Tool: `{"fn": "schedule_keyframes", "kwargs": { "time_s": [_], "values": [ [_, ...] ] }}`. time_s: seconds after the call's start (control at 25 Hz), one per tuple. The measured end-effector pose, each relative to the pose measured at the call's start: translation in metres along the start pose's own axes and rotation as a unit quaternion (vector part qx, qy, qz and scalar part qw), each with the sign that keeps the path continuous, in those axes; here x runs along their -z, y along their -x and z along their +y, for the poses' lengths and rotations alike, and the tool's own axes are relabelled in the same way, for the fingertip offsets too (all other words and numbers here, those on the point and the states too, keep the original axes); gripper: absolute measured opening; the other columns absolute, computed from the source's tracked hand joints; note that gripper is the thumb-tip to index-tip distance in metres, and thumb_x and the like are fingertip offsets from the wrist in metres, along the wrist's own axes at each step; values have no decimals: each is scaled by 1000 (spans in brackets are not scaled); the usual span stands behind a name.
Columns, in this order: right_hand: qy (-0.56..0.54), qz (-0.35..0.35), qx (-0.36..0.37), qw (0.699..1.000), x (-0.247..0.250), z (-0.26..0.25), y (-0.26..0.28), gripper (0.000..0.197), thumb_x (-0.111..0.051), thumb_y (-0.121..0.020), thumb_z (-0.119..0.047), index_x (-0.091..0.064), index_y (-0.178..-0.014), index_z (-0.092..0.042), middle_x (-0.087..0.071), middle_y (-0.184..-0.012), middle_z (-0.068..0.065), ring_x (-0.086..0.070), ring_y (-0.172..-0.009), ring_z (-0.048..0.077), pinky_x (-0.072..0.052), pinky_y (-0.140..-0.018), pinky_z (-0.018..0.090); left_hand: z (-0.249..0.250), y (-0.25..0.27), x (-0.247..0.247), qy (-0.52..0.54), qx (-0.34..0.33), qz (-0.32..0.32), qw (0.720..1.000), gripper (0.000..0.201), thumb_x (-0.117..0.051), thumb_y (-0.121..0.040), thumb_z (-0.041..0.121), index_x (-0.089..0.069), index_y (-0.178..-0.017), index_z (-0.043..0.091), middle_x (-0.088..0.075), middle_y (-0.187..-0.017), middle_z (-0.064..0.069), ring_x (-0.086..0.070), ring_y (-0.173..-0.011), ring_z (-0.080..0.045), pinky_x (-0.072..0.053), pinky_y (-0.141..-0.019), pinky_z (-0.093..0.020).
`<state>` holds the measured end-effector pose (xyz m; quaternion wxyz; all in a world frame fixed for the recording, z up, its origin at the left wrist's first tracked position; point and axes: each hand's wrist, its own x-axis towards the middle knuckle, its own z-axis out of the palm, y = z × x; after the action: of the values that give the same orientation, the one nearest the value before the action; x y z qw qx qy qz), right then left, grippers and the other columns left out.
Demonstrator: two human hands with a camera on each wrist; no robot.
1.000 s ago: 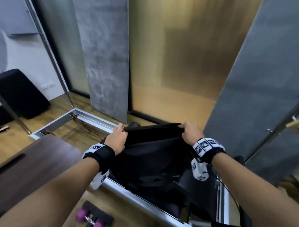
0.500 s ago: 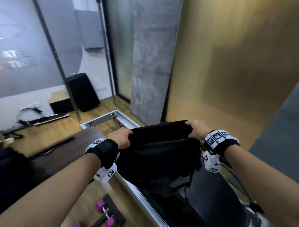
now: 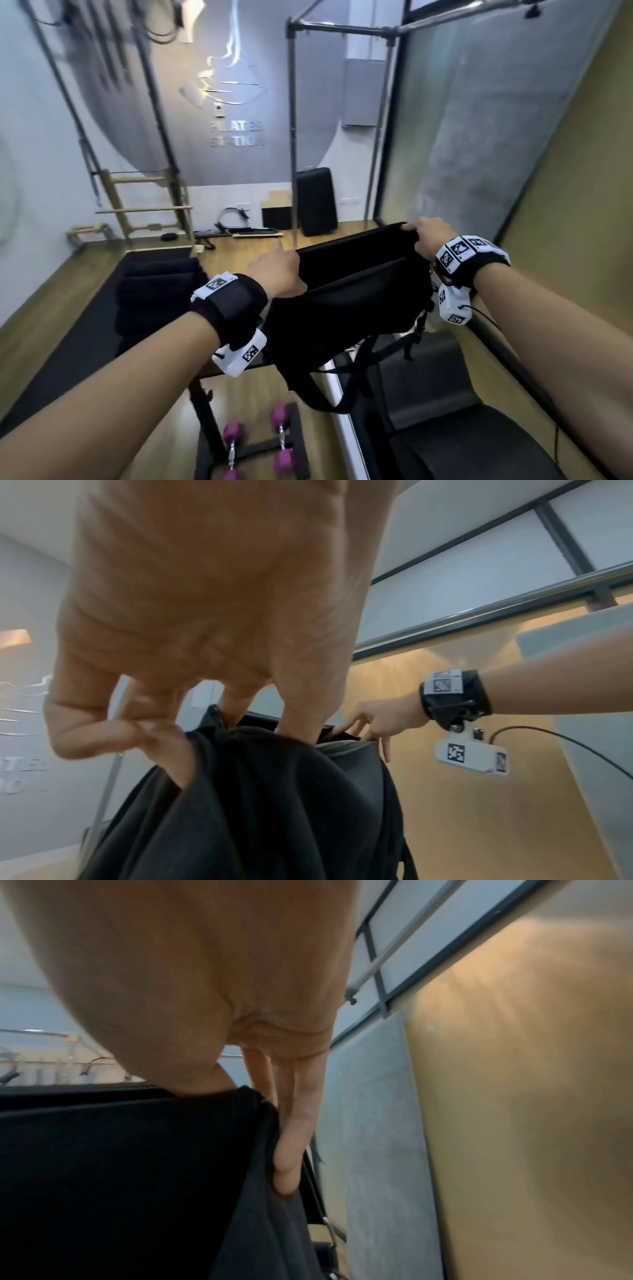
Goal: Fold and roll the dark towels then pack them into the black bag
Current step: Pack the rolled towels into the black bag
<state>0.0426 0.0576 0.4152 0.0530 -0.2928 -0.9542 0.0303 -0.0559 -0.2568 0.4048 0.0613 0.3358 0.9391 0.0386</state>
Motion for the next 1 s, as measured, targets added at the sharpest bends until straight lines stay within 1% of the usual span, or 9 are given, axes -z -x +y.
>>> {"fn": "schedule_keyframes", "kwargs": {
  "time_s": [0.04,0.12,0.2,0.24,0.36,0.48,0.6,0.8,1.0],
  "values": [
    [-2,1,24,1000,2,-19,-14,68,-52,-90,2,-56,-148,-33,-61,-141,17,-59,-128,40,-51,-105,45,-9,5,3,-6,12,3,1000,23,-66,-92,33,-58,-101,14,-35,-149,-12,-61,-94,-35,-49,-86,-39],
    [6,-7,72,997,4,-55,-40,68,-52,-91,2,-52,-151,-30,-58,-144,18,-56,-132,38,-48,-110,45,-27,7,7,-21,18,7,1000,32,-65,-94,34,-64,-114,10,-32,-156,-7,-64,-106,-35,-44,-82,-36],
    [23,-6,126,992,2,-91,-62,68,-52,-93,1,-49,-154,-29,-56,-148,14,-55,-135,36,-45,-111,43,-47,7,11,-16,29,3,999,37,-63,-96,34,-63,-123,8,-35,-154,-6,-62,-117,-35,-40,-82,-35],
    [30,-5,149,988,-1,-108,-71,68,-51,-94,1,-48,-155,-29,-56,-149,12,-55,-134,36,-46,-111,43,-57,6,13,-9,34,-3,999,34,-62,-98,34,-62,-121,9,-37,-150,-7,-60,-118,-35,-38,-82,-35],
    [40,-18,203,978,-11,-150,-94,71,-48,-95,1,-41,-158,-30,-58,-145,17,-58,-129,38,-47,-108,45,-85,1,15,29,50,-15,998,24,-60,-102,34,-54,-101,11,-36,-140,-10,-56,-103,-37,-42,-87,-38],
    [70,-46,231,969,-26,-186,-121,79,-51,-95,0,-30,-162,-37,-59,-136,24,-63,-118,43,-52,-102,48,-108,-7,9,101,85,-2,991,20,-56,-103,29,-52,-96,10,-36,-133,-13,-52,-97,-36,-47,-91,-44],
    [96,-64,254,960,-36,-222,-148,84,-56,-94,-3,-23,-162,-41,-58,-135,24,-63,-117,44,-53,-100,50,-122,-13,-1,151,98,-4,984,21,-54,-103,23,-49,-86,11,-34,-126,-12,-55,-91,-35,-51,-93,-47],
    [145,-99,273,946,-50,-269,-190,81,-59,-98,-12,-21,-162,-44,-50,-145,19,-61,-121,42,-52,-95,45,-123,-26,-24,195,120,22,973,25,-52,-102,19,-47,-79,11,-33,-122,-12,-56,-75,-32,-51,-81,-45],
    [188,-107,303,928,-68,-309,-219,73,-54,-103,-16,-21,-162,-45,-50,-138,16,-63,-115,39,-54,-88,44,-113,-46,-45,218,122,47,967,26,-49,-101,21,-46,-77,13,-31,-113,-7,-48,-65,-25,-47,-74,-42]
  ]
}}
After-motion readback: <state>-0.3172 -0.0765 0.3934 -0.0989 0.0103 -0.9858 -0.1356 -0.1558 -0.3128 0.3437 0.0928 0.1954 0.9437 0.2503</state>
